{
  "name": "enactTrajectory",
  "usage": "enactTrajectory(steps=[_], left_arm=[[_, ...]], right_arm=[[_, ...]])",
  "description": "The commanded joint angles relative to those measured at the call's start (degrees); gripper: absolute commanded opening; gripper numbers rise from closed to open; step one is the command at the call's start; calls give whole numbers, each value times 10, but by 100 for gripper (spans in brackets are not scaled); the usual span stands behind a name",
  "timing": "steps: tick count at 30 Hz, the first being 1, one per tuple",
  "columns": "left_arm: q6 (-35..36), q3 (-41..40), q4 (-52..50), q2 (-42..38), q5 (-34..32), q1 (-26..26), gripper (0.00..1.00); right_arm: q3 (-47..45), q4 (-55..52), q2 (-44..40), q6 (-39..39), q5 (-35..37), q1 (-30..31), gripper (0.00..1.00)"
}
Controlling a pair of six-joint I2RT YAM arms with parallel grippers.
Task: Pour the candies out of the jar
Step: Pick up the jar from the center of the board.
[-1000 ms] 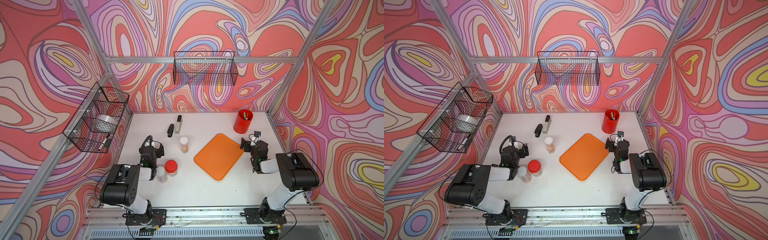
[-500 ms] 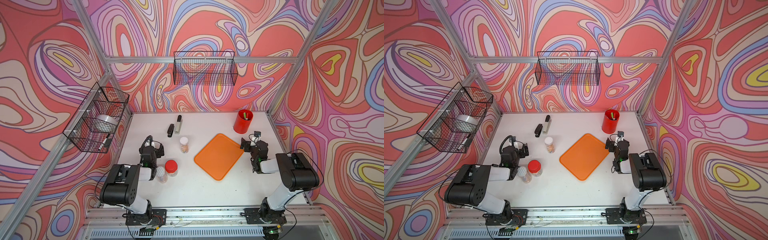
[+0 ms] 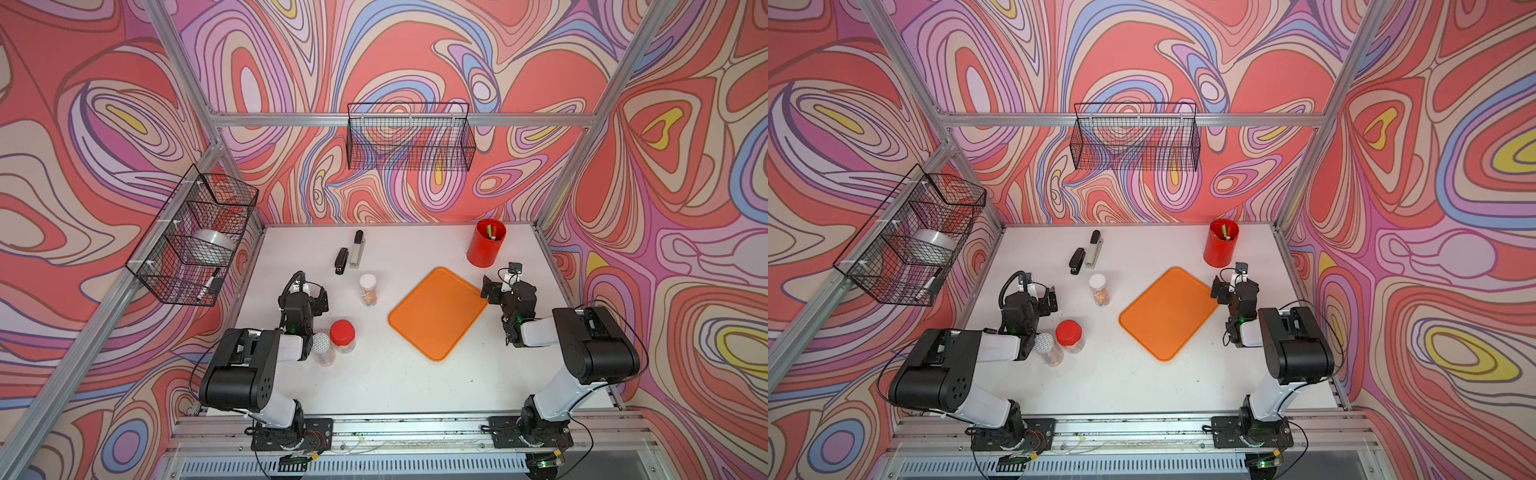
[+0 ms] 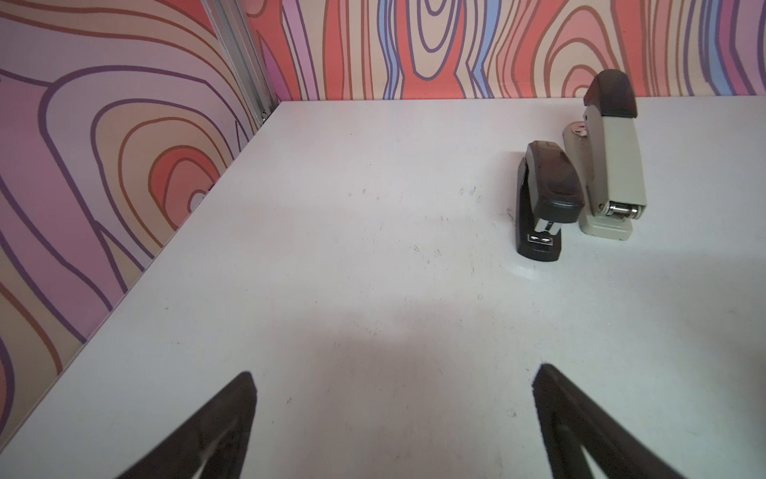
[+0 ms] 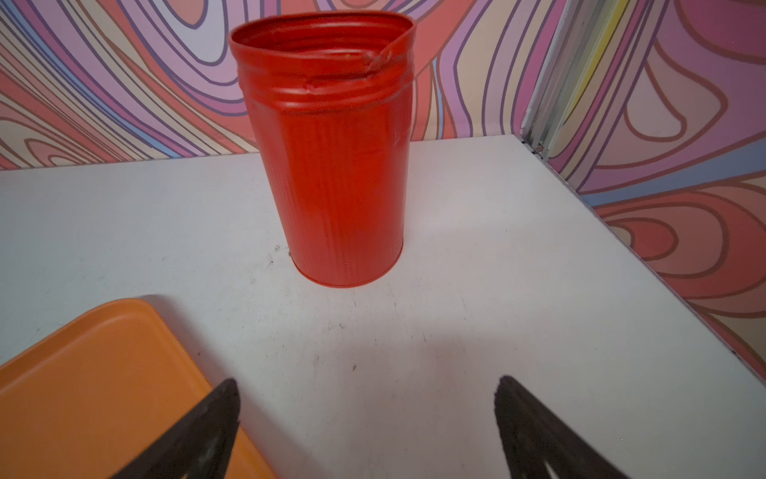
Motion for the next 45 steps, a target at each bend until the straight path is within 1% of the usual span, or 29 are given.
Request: enactTrajectory(steps=[1, 4, 7, 9, 12, 15, 17, 20, 23, 25, 28, 34, 39, 42, 45], left_arm=[[-3, 6, -16, -29, -4, 5, 100], [-9, 14, -66, -67, -25, 4, 100], [-20, 23, -113, -107, -61, 2, 100], [-24, 29, -141, -133, -80, -1, 100], [-57, 44, -175, -166, -76, -3, 100], [-98, 65, -202, -179, -45, -3, 100], [-122, 81, -226, -181, -20, -3, 100], [-161, 118, -267, -183, -1, -3, 100], [-199, 135, -292, -186, 20, -3, 100], [-212, 133, -284, -180, 45, -3, 100], [-221, 127, -281, -167, 51, -2, 100], [-209, 119, -281, -162, 51, -2, 100], [-203, 117, -277, -164, 45, -2, 100], [-204, 113, -272, -163, 47, -2, 100], [-204, 112, -269, -162, 48, -2, 100]], right_arm=[[30, -79, -56, 0, 11, -1, 96], [64, -164, -93, 13, 25, 4, 96], [110, -265, -123, 79, 7, 9, 94], [145, -327, -129, 107, 7, 35, 93], [199, -408, -119, 120, 22, 110, 93], [255, -470, -89, 136, 45, 197, 92], [292, -492, -58, 161, 40, 245, 91], [357, -519, -3, 183, 28, 314, 90], [448, -568, 63, 187, 28, 374, 89], [527, -631, 119, 199, 24, 404, 89], [611, -685, 175, 216, 25, 435, 89], [733, -756, 263, 218, 50, 472, 89], [787, -791, 309, 213, 82, 479, 87], [807, -793, 327, 205, 98, 480, 81], [825, -795, 344, 201, 99, 482, 72]])
